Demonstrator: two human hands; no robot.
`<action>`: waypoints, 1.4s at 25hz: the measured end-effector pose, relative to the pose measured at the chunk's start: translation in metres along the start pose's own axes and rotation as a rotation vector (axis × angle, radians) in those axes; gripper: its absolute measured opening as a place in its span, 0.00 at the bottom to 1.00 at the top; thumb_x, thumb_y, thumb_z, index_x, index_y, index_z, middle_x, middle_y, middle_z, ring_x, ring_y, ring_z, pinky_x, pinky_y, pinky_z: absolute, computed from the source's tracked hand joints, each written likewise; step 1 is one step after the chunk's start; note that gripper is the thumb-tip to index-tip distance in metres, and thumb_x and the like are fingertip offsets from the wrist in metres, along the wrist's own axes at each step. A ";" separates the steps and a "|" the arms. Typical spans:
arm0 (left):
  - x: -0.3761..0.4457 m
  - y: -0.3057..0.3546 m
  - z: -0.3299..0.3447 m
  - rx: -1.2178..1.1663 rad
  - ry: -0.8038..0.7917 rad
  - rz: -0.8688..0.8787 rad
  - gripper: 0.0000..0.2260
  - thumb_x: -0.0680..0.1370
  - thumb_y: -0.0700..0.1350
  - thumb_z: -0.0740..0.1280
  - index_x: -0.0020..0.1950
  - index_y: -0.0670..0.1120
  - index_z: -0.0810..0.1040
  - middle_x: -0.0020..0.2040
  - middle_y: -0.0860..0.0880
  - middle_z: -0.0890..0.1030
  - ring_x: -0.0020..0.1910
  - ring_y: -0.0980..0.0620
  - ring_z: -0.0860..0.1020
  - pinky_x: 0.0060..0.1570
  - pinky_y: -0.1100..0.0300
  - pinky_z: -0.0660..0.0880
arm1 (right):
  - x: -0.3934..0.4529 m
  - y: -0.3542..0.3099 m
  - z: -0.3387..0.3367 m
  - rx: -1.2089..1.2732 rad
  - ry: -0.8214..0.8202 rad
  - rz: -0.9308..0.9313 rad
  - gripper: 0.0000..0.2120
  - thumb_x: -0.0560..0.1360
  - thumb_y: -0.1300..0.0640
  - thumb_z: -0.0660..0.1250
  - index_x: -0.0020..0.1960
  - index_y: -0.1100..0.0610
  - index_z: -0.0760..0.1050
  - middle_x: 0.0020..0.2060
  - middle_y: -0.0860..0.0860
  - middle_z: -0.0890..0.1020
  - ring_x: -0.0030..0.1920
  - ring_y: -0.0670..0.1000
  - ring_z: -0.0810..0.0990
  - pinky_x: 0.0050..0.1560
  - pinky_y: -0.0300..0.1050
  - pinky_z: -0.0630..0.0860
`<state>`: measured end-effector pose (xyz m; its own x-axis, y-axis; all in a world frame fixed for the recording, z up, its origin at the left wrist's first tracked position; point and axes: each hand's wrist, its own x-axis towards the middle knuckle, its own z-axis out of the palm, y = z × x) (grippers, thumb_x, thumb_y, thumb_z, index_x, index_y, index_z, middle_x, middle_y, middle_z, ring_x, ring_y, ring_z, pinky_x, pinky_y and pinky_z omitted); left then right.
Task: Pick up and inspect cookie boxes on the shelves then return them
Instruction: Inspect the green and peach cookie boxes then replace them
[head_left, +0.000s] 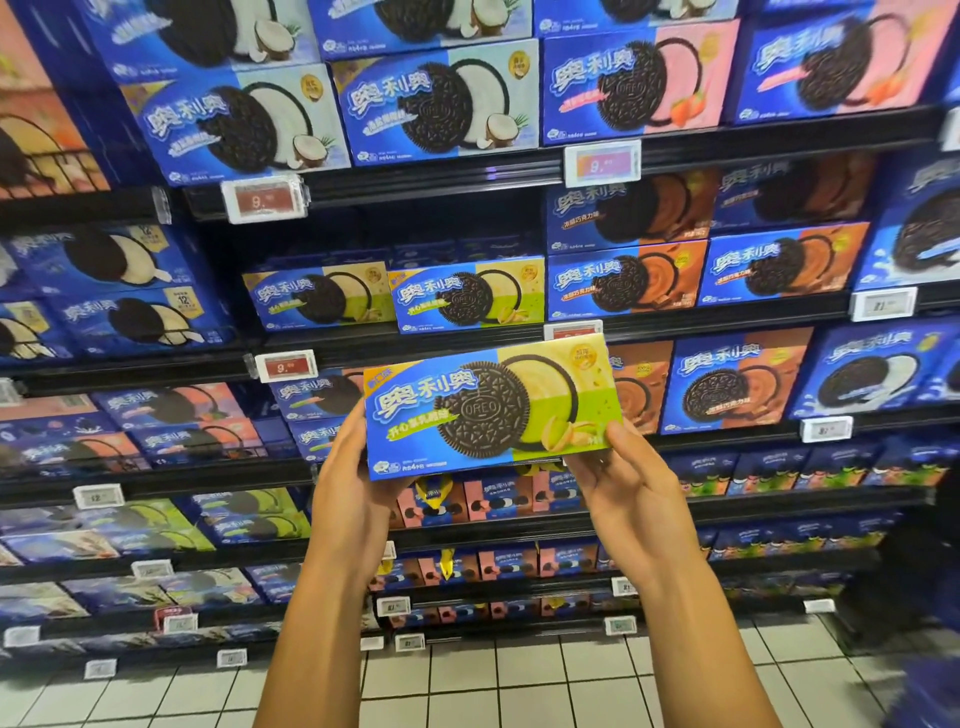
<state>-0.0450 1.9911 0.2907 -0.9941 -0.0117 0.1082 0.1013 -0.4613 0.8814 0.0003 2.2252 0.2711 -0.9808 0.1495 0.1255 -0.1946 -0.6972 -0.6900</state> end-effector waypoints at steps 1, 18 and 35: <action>0.001 -0.001 0.000 -0.006 0.011 -0.002 0.14 0.84 0.49 0.57 0.59 0.56 0.83 0.57 0.50 0.84 0.48 0.56 0.83 0.36 0.60 0.80 | 0.000 -0.001 0.000 -0.016 -0.012 0.001 0.21 0.70 0.52 0.72 0.61 0.56 0.81 0.57 0.56 0.83 0.58 0.55 0.80 0.62 0.51 0.78; 0.037 -0.035 0.015 0.148 0.094 -0.305 0.14 0.85 0.44 0.55 0.64 0.42 0.76 0.59 0.42 0.81 0.55 0.44 0.79 0.56 0.47 0.76 | -0.030 0.004 0.065 -0.437 -0.155 -0.296 0.16 0.73 0.45 0.73 0.60 0.38 0.81 0.60 0.44 0.83 0.63 0.45 0.80 0.56 0.38 0.78; 0.026 -0.015 0.004 0.091 0.122 -0.233 0.15 0.85 0.43 0.56 0.65 0.36 0.72 0.60 0.40 0.81 0.51 0.46 0.82 0.47 0.51 0.81 | -0.037 0.006 0.070 -0.398 -0.208 -0.312 0.22 0.70 0.42 0.76 0.62 0.40 0.79 0.61 0.48 0.83 0.63 0.49 0.80 0.56 0.43 0.79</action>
<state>-0.0721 2.0009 0.2821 -0.9878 -0.0240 -0.1540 -0.1333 -0.3829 0.9141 0.0346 2.1664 0.3117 -0.8675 0.1366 0.4782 -0.4957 -0.3162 -0.8089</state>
